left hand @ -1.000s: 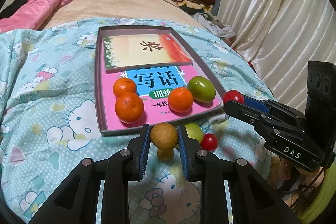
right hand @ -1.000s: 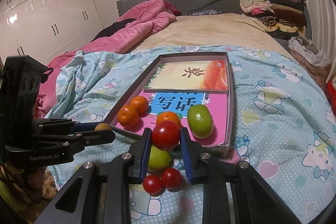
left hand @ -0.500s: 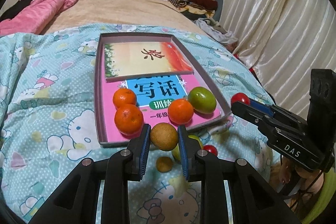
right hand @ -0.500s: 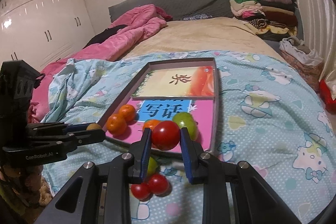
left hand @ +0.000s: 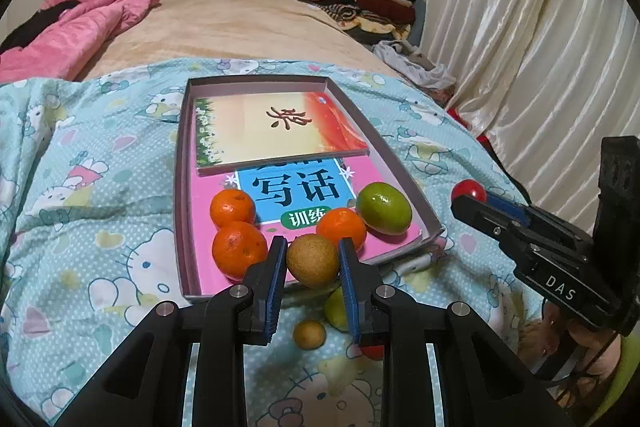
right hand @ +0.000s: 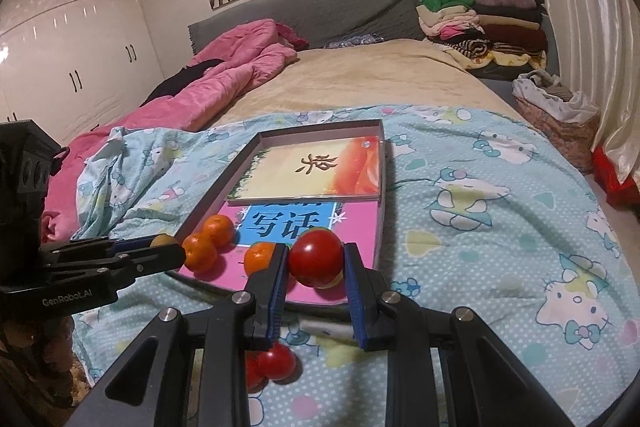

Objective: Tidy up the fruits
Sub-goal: 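Lift and carry the brown fruit and cherry tomato over the pink workbook, then lower both fruits onto the workbook and open both grippers, then withdraw both grippers from the tray toward the remaining fruit, then grasp the green lime with the left gripper while the right grasps a cherry tomato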

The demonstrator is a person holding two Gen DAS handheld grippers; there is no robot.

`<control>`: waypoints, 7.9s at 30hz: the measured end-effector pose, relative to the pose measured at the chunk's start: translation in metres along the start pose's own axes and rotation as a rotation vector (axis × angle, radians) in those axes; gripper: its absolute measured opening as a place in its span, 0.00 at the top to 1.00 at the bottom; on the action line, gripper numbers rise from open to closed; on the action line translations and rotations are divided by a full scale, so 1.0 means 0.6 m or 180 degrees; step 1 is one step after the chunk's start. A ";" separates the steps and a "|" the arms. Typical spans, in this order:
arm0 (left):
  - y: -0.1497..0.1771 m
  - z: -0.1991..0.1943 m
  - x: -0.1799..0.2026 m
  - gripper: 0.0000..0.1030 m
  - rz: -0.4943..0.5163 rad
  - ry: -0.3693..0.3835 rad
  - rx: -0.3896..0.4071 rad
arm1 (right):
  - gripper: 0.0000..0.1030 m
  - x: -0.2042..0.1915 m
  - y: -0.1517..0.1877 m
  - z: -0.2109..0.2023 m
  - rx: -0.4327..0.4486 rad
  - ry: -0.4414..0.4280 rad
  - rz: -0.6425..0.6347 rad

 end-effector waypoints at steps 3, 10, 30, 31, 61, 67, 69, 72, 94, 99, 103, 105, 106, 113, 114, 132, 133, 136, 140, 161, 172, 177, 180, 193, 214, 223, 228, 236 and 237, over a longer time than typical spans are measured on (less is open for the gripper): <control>0.002 0.007 0.001 0.74 0.0015 -0.0012 -0.0021 | 0.73 0.001 0.001 0.001 -0.0009 0.0033 -0.0017; 0.001 0.025 -0.005 0.74 0.0009 0.0019 -0.0052 | 0.73 0.005 0.002 0.009 -0.0056 0.0071 -0.0043; 0.002 0.084 -0.001 0.74 0.0166 -0.0080 -0.0146 | 0.73 0.011 0.011 0.029 -0.0207 0.0129 -0.0038; 0.002 0.086 0.000 0.74 0.0175 -0.0084 -0.0153 | 0.73 0.010 0.011 0.031 -0.0220 0.0129 -0.0035; 0.003 0.105 0.003 0.74 0.0236 -0.0115 -0.0241 | 0.73 -0.007 0.023 0.070 -0.0471 0.0232 -0.0248; 0.003 0.105 0.003 0.75 0.0235 -0.0114 -0.0238 | 0.73 -0.009 0.023 0.077 -0.0487 0.0265 -0.0296; 0.003 0.105 0.003 0.75 0.0233 -0.0116 -0.0240 | 0.73 -0.009 0.023 0.081 -0.0499 0.0265 -0.0310; 0.003 0.105 0.002 0.74 0.0232 -0.0114 -0.0240 | 0.73 -0.009 0.023 0.085 -0.0503 0.0267 -0.0324; 0.003 0.105 0.003 0.74 0.0234 -0.0112 -0.0238 | 0.73 -0.010 0.024 0.099 -0.0519 0.0231 -0.0303; 0.003 0.106 0.003 0.74 0.0229 -0.0112 -0.0240 | 0.73 -0.013 0.023 0.098 -0.0512 0.0208 -0.0306; 0.003 0.105 0.004 0.74 0.0231 -0.0113 -0.0238 | 0.72 -0.016 0.022 0.097 -0.0496 0.0214 -0.0324; 0.003 0.106 0.002 0.74 0.0229 -0.0110 -0.0239 | 0.67 -0.015 0.022 0.094 -0.0480 0.0210 -0.0319; 0.002 0.106 0.003 0.74 0.0228 -0.0111 -0.0240 | 0.66 -0.016 0.022 0.093 -0.0471 0.0210 -0.0323; 0.002 0.106 0.002 0.74 0.0225 -0.0110 -0.0240 | 0.66 -0.017 0.021 0.091 -0.0459 0.0207 -0.0342; 0.002 0.106 0.002 0.74 0.0227 -0.0112 -0.0239 | 0.66 -0.018 0.021 0.090 -0.0452 0.0208 -0.0346; 0.001 0.107 0.000 0.73 0.0161 -0.0092 -0.0275 | 0.56 -0.015 0.018 0.086 -0.0410 0.0226 -0.0311; 0.001 0.107 0.000 0.73 0.0156 -0.0091 -0.0272 | 0.56 -0.015 0.018 0.087 -0.0413 0.0225 -0.0313; 0.001 0.106 -0.001 0.73 0.0150 -0.0089 -0.0266 | 0.54 -0.016 0.018 0.086 -0.0409 0.0235 -0.0327; 0.000 0.100 0.000 0.65 0.0118 -0.0051 -0.0242 | 0.46 -0.016 0.016 0.083 -0.0373 0.0267 -0.0332; -0.029 0.020 -0.040 0.31 -0.0253 0.0060 0.0164 | 0.34 -0.009 -0.001 0.049 -0.0108 0.0255 -0.0210; -0.014 0.006 -0.041 0.27 -0.0207 0.0052 0.0124 | 0.31 -0.015 -0.002 0.032 -0.0060 0.0219 -0.0234; -0.007 0.003 -0.033 0.26 -0.0139 0.0018 0.0112 | 0.30 -0.016 0.002 0.022 -0.0050 0.0192 -0.0207; -0.005 0.002 -0.030 0.26 -0.0103 -0.0002 0.0097 | 0.29 -0.021 0.005 0.016 -0.0054 0.0160 -0.0216; 0.008 0.000 -0.026 0.26 -0.0010 -0.0035 0.0002 | 0.29 -0.047 0.018 0.011 -0.0193 0.0015 -0.0280; 0.035 0.000 -0.037 0.26 0.0025 -0.0168 -0.0229 | 0.29 -0.075 0.043 0.028 -0.0586 -0.0141 -0.0284; 0.037 0.003 -0.037 0.26 0.0026 -0.0125 -0.0283 | 0.29 -0.095 0.054 0.033 -0.0727 -0.0263 -0.0339; 0.045 0.013 -0.028 0.26 0.0104 -0.0129 -0.0360 | 0.29 -0.088 0.063 0.042 -0.0846 -0.0229 -0.0276; 0.060 0.030 -0.006 0.26 0.0264 0.0023 -0.0518 | 0.42 -0.065 0.082 0.063 -0.1126 -0.0182 -0.0082; 0.061 0.034 -0.003 0.26 0.0273 0.0043 -0.0543 | 0.43 -0.065 0.083 0.064 -0.1132 -0.0187 -0.0080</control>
Point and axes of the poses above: each gripper's, at about its wrist camera, not at the fingertips, and z roughly the way its jaws point, x to its right, y to its underside, the point moved 2 cm from there along z, roughly the way its jaws point, and after that the axes turned 12 degrees about -z, right-handed, at the moved point
